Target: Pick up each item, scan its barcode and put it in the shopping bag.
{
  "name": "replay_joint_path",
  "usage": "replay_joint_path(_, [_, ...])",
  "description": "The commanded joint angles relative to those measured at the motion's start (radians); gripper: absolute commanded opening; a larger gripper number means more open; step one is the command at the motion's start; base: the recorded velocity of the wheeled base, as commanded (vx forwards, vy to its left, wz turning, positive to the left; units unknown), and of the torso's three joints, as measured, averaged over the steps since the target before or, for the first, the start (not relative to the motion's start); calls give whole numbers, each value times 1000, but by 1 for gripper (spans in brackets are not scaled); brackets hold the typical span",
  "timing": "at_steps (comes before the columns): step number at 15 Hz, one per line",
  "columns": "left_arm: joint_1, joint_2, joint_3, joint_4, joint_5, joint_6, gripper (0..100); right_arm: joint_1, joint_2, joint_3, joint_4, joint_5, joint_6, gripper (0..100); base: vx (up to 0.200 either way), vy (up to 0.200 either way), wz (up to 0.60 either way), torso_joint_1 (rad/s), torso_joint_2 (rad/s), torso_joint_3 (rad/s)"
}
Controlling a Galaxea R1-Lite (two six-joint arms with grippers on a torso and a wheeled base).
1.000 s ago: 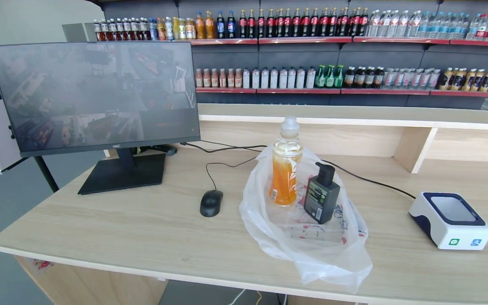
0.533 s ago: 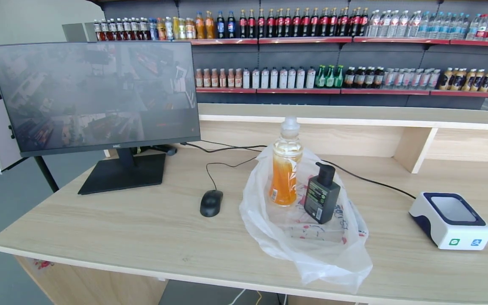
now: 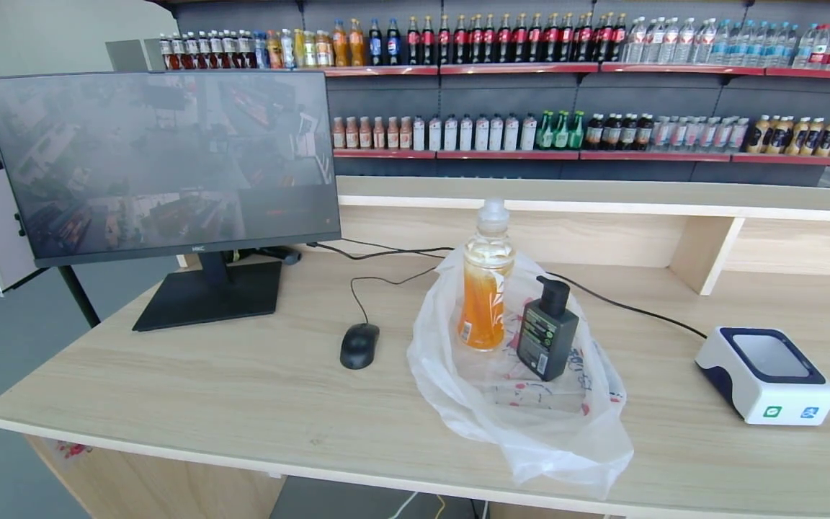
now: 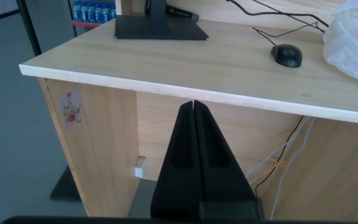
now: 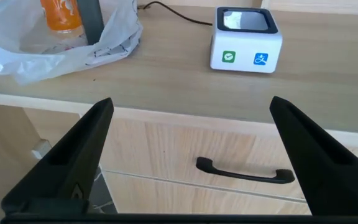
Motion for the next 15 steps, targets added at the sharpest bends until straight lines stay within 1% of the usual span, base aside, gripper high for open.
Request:
replay_joint_path(1, [0,0,0,-1,0,-1,0,1,-13,0,0,1,5,100,-200,0,0,2,7,7])
replay_joint_path(9, [0,0,0,1,0,-4,0,1,-13,0,0,1,6,100,-200,0,0,2,4,2])
replay_joint_path(10, [0,0,0,-1,0,1,0,1,-13,0,0,1,6,100,-200,0,0,2,-2,-2])
replay_joint_path(11, [0,0,0,1,0,2,0,1,-13,0,0,1,6,100,0,0,0,0,0,0])
replay_joint_path(14, [0,0,-2,1,0,4,0,1,-13,0,0,-1,3,100,0,0,-600,-4,-1,-1])
replay_joint_path(15, [0,0,0,1,0,4,0,1,-13,0,0,1,8,100,0,0,0,0,0,0])
